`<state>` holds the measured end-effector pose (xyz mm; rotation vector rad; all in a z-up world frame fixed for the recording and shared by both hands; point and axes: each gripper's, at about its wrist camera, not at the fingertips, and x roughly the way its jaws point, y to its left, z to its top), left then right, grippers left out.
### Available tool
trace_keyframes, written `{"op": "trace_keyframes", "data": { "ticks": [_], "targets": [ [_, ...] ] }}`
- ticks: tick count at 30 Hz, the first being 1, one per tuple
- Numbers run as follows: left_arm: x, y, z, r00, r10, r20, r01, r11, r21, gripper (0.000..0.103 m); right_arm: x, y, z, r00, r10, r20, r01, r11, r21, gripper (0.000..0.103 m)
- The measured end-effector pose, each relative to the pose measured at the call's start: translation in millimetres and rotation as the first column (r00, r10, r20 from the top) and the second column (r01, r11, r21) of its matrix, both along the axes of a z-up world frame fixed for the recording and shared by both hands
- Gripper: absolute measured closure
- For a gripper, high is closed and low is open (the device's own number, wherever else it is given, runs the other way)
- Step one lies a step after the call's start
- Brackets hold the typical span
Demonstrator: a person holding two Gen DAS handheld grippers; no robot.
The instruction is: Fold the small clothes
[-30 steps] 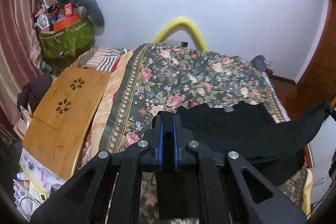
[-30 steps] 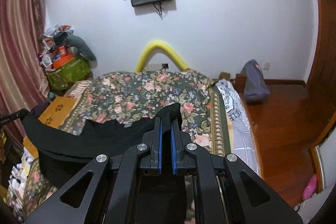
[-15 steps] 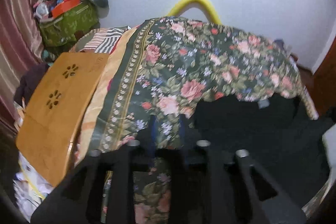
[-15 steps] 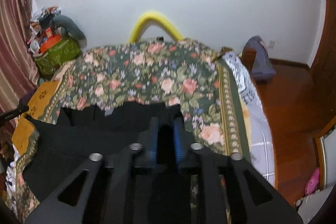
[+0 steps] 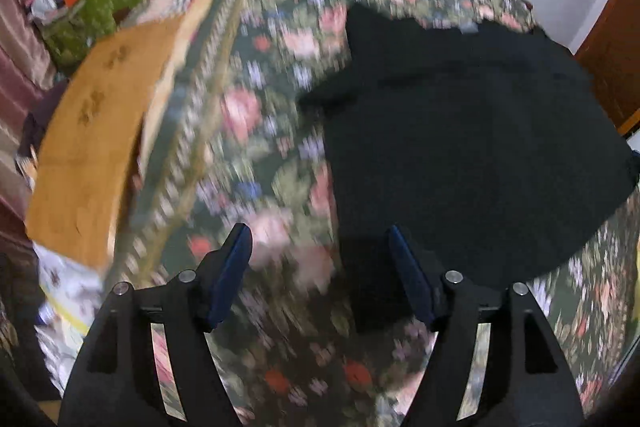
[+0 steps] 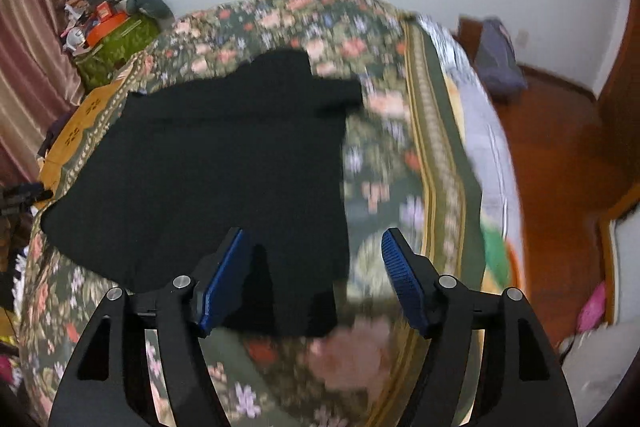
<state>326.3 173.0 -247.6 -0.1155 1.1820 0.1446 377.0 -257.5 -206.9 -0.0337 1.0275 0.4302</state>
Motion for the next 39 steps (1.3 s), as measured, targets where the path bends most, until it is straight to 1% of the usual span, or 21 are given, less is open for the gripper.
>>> {"op": "trace_keyframes", "data": {
  "ticks": [2, 4, 6, 7, 8, 9, 10, 11, 12, 13, 17, 19, 23, 24, 26, 28, 30, 33, 35, 37, 39],
  "targets": [
    [-4, -3, -9, 1.000, 0.009, -0.027, -0.011, 0.999, -0.052, 0.033, 0, 1, -8, 1.000, -0.007, -0.025, 0.008, 0.999, 0.032, 0.037],
    [-5, -5, -16, 0.999, 0.018, -0.038, -0.023, 0.993, -0.117, 0.033, 0, 4, -12, 0.999, -0.007, -0.032, 0.009, 0.998, 0.068, 0.043],
    [-4, -7, -16, 0.999, 0.030, -0.026, -0.034, 0.988, -0.148, 0.037, -1, 8, -14, 0.999, -0.002, -0.036, 0.006, 0.995, 0.097, 0.065],
    [-3, -9, -16, 0.999, 0.032, -0.018, -0.034, 0.986, -0.162, 0.045, 0, 11, -15, 0.999, 0.000, -0.044, 0.005, 0.993, 0.114, 0.070],
    [-2, -12, -15, 0.999, 0.032, -0.012, -0.033, 0.987, -0.160, 0.057, -1, 13, -16, 0.999, 0.000, -0.040, 0.005, 0.993, 0.116, 0.078],
    [-1, -13, -13, 0.999, 0.033, -0.006, -0.033, 0.988, -0.150, 0.065, -2, 15, -16, 0.999, 0.003, -0.034, 0.001, 0.994, 0.114, 0.083],
    [0, -15, -12, 0.999, 0.036, -0.005, -0.036, 0.993, -0.116, 0.080, -3, 17, -15, 1.000, 0.006, -0.022, -0.003, 0.994, 0.112, 0.086],
    [0, -16, -10, 0.999, 0.035, -0.003, -0.036, 0.995, -0.098, 0.100, -5, 18, -13, 1.000, 0.010, -0.007, -0.009, 0.994, 0.108, 0.091],
    [-2, -15, -8, 1.000, 0.025, 0.005, -0.025, 0.993, -0.112, 0.100, -8, 19, -11, 1.000, 0.011, 0.002, -0.011, 0.994, 0.107, 0.092],
    [-6, -13, -3, 1.000, 0.021, 0.021, -0.018, 0.989, -0.147, 0.100, -11, 18, -9, 1.000, 0.016, 0.007, -0.017, 0.993, 0.116, 0.093],
    [-25, -13, 18, 0.997, 0.015, 0.069, -0.006, 0.992, -0.128, 0.100, -24, 16, 1, 0.999, 0.035, 0.017, -0.037, 0.992, 0.124, 0.095],
    [-39, -11, 29, 0.996, 0.022, 0.089, -0.009, 0.990, -0.143, 0.100, -30, 14, 6, 0.999, 0.047, 0.020, -0.049, 0.991, 0.121, 0.095],
    [-69, -11, 48, 0.994, 0.019, 0.112, -0.001, 0.987, -0.159, 0.101, -57, 7, 17, 0.997, 0.078, 0.013, -0.079, 0.988, 0.130, 0.095],
    [-80, -14, 52, 0.993, 0.011, 0.114, 0.007, 0.988, -0.153, 0.101, -63, 6, 17, 0.996, 0.087, 0.008, -0.087, 0.987, 0.132, 0.095],
    [-99, -22, 56, 0.993, -0.021, 0.119, 0.035, 0.993, -0.116, 0.101, -82, 2, 16, 0.994, 0.111, -0.007, -0.109, 0.986, 0.127, 0.095],
    [-122, -32, 57, 0.992, -0.052, 0.114, 0.062, 0.994, -0.089, 0.101, -94, -1, 12, 0.992, 0.128, -0.021, -0.124, 0.986, 0.114, 0.095],
    [-140, -38, 53, 0.993, -0.068, 0.098, 0.076, 0.994, -0.082, 0.101, -107, -6, 5, 0.990, 0.136, -0.041, -0.131, 0.985, 0.110, 0.095],
    [-160, -39, 41, 0.996, -0.061, 0.063, 0.066, 0.994, -0.081, 0.101, -123, -17, -8, 0.989, 0.125, -0.076, -0.114, 0.984, 0.133, 0.095],
    [-168, -37, 34, 0.998, -0.046, 0.042, 0.049, 0.995, -0.091, 0.101, -130, -22, -15, 0.989, 0.119, -0.091, -0.105, 0.984, 0.147, 0.095],
    [-171, -35, 28, 0.999, -0.044, 0.022, 0.045, 0.995, -0.089, 0.100, -136, -22, -22, 0.987, 0.117, -0.109, -0.103, 0.986, 0.131, 0.095],
    [-169, -36, 24, 0.999, -0.043, 0.001, 0.043, 0.998, -0.042, 0.099, -138, -21, -23, 0.988, 0.109, -0.112, -0.100, 0.992, 0.083, 0.094]
  ]
}}
